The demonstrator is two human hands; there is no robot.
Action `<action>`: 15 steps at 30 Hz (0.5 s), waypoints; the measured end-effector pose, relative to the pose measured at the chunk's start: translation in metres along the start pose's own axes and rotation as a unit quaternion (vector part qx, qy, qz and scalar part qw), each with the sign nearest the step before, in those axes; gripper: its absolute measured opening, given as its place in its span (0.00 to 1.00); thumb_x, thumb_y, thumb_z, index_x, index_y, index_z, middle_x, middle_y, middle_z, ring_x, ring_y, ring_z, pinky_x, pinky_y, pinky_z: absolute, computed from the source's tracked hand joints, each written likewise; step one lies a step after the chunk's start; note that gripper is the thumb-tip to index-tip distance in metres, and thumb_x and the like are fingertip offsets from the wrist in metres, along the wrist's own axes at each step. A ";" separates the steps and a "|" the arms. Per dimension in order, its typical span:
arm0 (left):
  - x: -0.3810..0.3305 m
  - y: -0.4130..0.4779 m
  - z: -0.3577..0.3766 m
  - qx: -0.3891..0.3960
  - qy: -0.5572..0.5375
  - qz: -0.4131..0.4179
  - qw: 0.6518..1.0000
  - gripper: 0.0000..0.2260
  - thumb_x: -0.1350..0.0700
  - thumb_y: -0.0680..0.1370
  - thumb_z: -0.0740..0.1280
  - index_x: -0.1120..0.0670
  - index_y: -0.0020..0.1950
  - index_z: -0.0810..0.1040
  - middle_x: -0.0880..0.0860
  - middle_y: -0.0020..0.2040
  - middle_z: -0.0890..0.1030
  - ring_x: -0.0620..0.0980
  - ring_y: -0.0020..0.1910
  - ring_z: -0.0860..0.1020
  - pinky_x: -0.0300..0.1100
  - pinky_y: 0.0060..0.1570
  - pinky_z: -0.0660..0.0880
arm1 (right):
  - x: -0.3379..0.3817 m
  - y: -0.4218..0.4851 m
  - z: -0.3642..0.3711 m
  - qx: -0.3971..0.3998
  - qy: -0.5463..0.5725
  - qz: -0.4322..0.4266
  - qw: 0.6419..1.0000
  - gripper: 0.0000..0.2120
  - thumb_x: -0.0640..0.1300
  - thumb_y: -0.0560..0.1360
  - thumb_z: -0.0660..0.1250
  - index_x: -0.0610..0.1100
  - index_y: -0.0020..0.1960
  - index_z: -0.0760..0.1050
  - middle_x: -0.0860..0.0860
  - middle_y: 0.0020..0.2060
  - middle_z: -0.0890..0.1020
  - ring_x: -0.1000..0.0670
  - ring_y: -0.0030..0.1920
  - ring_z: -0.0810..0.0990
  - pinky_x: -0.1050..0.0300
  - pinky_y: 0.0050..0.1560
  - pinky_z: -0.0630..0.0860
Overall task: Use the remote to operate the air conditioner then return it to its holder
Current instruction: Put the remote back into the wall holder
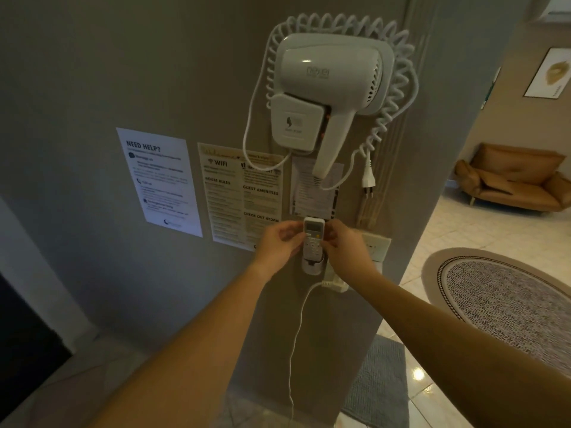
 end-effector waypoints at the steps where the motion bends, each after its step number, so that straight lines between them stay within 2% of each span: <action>1: 0.002 0.002 0.001 -0.001 0.003 -0.001 1.000 0.10 0.64 0.81 0.71 0.53 0.60 0.84 0.52 0.53 0.87 0.47 0.53 0.85 0.38 0.52 0.83 | -0.001 0.001 0.001 0.000 0.000 0.005 1.000 0.12 0.40 0.80 0.71 0.45 0.63 0.79 0.48 0.52 0.87 0.47 0.53 0.86 0.46 0.56 0.84; 4: 0.009 0.009 0.002 -0.004 0.011 -0.007 1.000 0.10 0.63 0.81 0.71 0.52 0.60 0.85 0.54 0.56 0.87 0.52 0.57 0.85 0.43 0.55 0.83 | -0.004 0.002 0.003 0.003 -0.006 0.011 1.000 0.13 0.39 0.80 0.71 0.45 0.64 0.80 0.48 0.52 0.87 0.48 0.53 0.86 0.47 0.57 0.84; 9: 0.020 0.010 0.001 0.015 0.025 -0.025 0.999 0.12 0.61 0.82 0.71 0.56 0.65 0.84 0.54 0.57 0.87 0.52 0.58 0.85 0.43 0.56 0.83 | -0.010 0.003 0.005 0.011 -0.034 0.006 0.999 0.09 0.38 0.80 0.71 0.43 0.60 0.82 0.47 0.50 0.87 0.48 0.49 0.86 0.50 0.55 0.84; 12: 0.023 0.010 0.002 0.014 0.023 -0.029 0.999 0.11 0.58 0.82 0.72 0.56 0.63 0.85 0.53 0.55 0.88 0.52 0.56 0.86 0.45 0.57 0.84 | -0.009 0.003 0.002 -0.007 -0.023 0.004 1.000 0.09 0.42 0.81 0.70 0.43 0.61 0.81 0.48 0.49 0.87 0.50 0.47 0.85 0.57 0.49 0.81; 15: 0.023 0.011 0.003 0.004 0.021 -0.034 0.999 0.09 0.53 0.81 0.73 0.54 0.60 0.87 0.54 0.53 0.89 0.53 0.55 0.87 0.48 0.58 0.84 | -0.009 0.004 0.001 -0.013 -0.014 0.000 1.000 0.08 0.42 0.82 0.69 0.43 0.60 0.82 0.47 0.49 0.87 0.49 0.48 0.85 0.55 0.50 0.82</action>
Point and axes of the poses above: each hand's wrist, its own y-axis towards the middle knuckle, its own z-axis out of the palm, x = y × z, the point moved 3 cm from there along y, towards the middle knuckle
